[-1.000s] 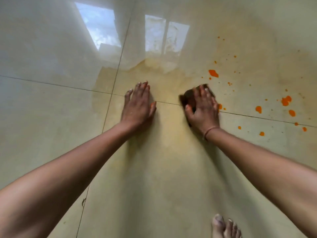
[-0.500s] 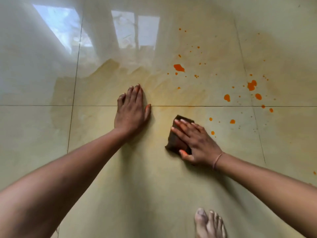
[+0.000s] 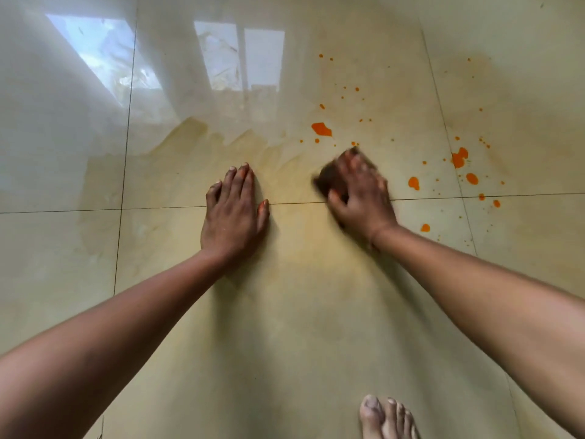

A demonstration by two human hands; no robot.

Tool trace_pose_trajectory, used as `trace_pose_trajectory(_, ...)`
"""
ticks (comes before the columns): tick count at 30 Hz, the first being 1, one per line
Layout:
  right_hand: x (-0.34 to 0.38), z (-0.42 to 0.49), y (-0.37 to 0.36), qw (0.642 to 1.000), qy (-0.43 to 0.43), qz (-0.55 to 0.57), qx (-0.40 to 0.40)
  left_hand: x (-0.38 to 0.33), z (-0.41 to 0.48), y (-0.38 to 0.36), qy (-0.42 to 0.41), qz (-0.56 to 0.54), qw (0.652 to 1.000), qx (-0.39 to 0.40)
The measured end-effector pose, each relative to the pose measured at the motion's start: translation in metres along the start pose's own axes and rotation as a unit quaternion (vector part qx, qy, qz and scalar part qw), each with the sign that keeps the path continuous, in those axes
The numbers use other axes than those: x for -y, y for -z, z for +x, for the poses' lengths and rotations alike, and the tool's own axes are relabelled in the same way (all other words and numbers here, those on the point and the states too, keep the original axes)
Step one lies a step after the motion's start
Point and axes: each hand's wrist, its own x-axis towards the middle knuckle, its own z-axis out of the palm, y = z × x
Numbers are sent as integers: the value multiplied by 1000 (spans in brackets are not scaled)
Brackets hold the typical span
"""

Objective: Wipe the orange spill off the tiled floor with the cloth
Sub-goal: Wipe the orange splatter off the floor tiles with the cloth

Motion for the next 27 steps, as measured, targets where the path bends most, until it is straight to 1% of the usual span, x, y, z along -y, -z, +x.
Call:
trace_pose_trajectory(1,10,20,1,997,-72,11,-20,1,0,-1,2,2,1000,-3)
trace_pose_trajectory(2,24,26,-4,997,-80,9,-21,0,1,-1,2,2,1000,-4)
trace_pose_trajectory(3,38,19,-12,1000,-25,-3,-16,0,1,0,4,1,1000,-3)
trace_pose_trajectory(4,47,1,-19,996,84,-23,13,-1,1,1,5,-1,1000,-1)
trace_pose_trajectory(5,47,-26,-25,977,202,-45,53,-2,1,2,4,-3,1000,2)
trace_pose_trajectory(6,36,-47,-23,951,288,-62,90,-2,0,3,3,-3,1000,3)
trace_pose_trajectory(7,19,-49,-16,933,338,-71,100,-2,0,3,1,-3,1000,3)
trace_pose_trajectory(8,1,-38,-11,932,342,-81,85,-1,0,3,0,-3,1000,2)
trace_pose_trajectory(9,-12,-20,-4,952,286,-84,70,0,1,1,0,-3,1000,2)
trace_pose_trajectory(10,-22,1,3,980,183,-65,51,1,1,0,1,-2,1000,1)
trace_pose_trajectory(11,-26,18,8,995,80,-48,34,1,1,-2,3,-3,1000,-2)
trace_pose_trajectory(12,-21,26,8,999,22,-42,19,0,1,-2,4,-4,1000,-1)
trace_pose_trajectory(13,-11,25,3,999,25,-43,14,-1,1,-2,2,-4,1000,5)
trace_pose_trajectory(14,-1,16,-4,995,88,-51,21,-2,1,-2,3,-2,1000,12)
trace_pose_trajectory(15,7,0,-9,979,184,-68,48,-2,2,-1,2,-1,1000,15)
trace_pose_trajectory(16,6,-15,-11,953,281,-88,77,-1,4,1,0,-2,1000,20)
trace_pose_trajectory(17,-2,-23,-9,932,334,-103,98,0,4,1,0,-8,1000,28)
trace_pose_trajectory(18,-12,-21,-5,928,340,-110,102,0,5,2,-2,-15,999,36)
trace_pose_trajectory(19,-18,-12,-2,941,307,-107,92,1,4,3,-2,-20,999,38)
trace_pose_trajectory(20,-18,0,2,962,247,-94,75,0,3,3,-3,-23,999,35)
trace_pose_trajectory(21,-8,16,2,975,198,-84,64,0,3,3,-3,-22,999,28)
trace_pose_trajectory(22,10,33,-3,979,179,-80,51,-1,3,3,0,-26,999,22)
trace_pose_trajectory(23,35,51,-8,979,185,-73,40,-2,4,4,2,-42,999,17)
trace_pose_trajectory(25,86,74,-18,973,221,-59,40,-2,3,11,26,-122,992,11)
trace_pose_trajectory(27,92,76,-20,965,251,-65,37,8,1,21,57,-202,978,-4)
